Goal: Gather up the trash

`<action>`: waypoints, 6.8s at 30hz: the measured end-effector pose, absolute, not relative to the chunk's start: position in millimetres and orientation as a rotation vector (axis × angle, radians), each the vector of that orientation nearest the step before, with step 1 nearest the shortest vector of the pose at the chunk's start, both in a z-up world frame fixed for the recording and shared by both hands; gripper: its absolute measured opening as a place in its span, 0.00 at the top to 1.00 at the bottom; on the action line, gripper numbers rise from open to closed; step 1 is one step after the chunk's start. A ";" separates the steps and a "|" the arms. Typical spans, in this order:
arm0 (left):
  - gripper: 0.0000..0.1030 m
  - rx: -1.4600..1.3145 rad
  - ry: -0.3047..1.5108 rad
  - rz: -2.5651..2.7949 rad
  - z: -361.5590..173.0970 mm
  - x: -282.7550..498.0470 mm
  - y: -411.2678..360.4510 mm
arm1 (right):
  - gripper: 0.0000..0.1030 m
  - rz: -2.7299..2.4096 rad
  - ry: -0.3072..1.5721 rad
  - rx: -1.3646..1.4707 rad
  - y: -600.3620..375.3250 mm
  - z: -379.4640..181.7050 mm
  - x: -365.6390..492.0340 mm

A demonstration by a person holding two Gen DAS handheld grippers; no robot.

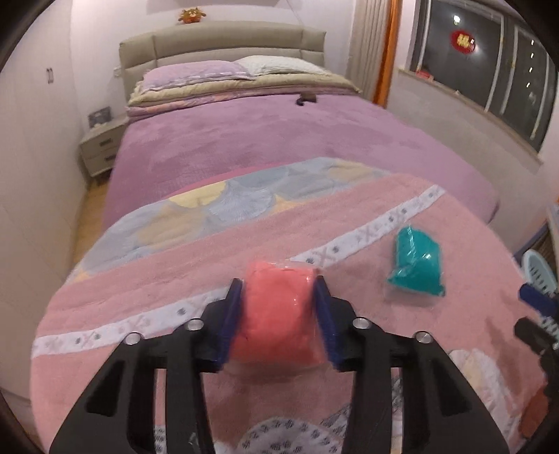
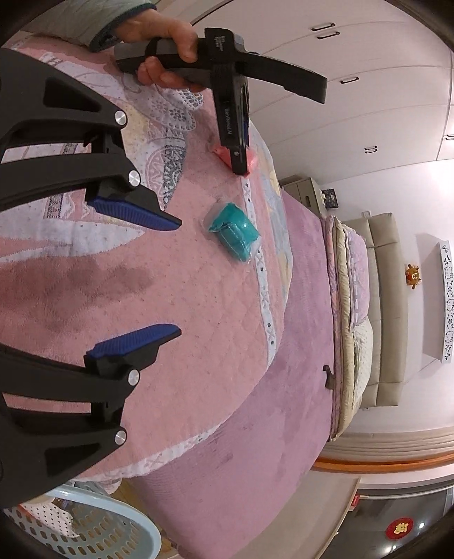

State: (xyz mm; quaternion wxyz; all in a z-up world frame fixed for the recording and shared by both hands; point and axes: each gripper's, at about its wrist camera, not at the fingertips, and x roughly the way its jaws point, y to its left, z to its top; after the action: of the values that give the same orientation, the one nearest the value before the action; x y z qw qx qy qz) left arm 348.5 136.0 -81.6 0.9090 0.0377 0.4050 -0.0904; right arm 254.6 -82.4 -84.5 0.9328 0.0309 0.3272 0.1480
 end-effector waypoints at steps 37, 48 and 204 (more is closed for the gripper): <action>0.64 -0.159 0.725 -0.097 -87.9 221.1 163.8 | 0.46 0.091 0.774 0.083 20.8 -87.4 353.7; 0.64 -0.185 0.716 -0.152 -86.6 220.7 167.8 | 0.66 0.207 0.749 0.158 -17.1 -79.3 311.5; 0.07 0.065 0.402 -0.154 -72.1 122.7 -39.4 | 0.40 -0.363 0.382 0.093 -255.6 -42.6 56.7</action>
State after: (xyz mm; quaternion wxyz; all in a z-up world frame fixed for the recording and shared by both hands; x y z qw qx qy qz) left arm 122.7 -39.4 -72.1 0.9764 0.0321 0.1995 -0.0765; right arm 56.7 -255.6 -42.6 0.9644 0.0461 0.1888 -0.1793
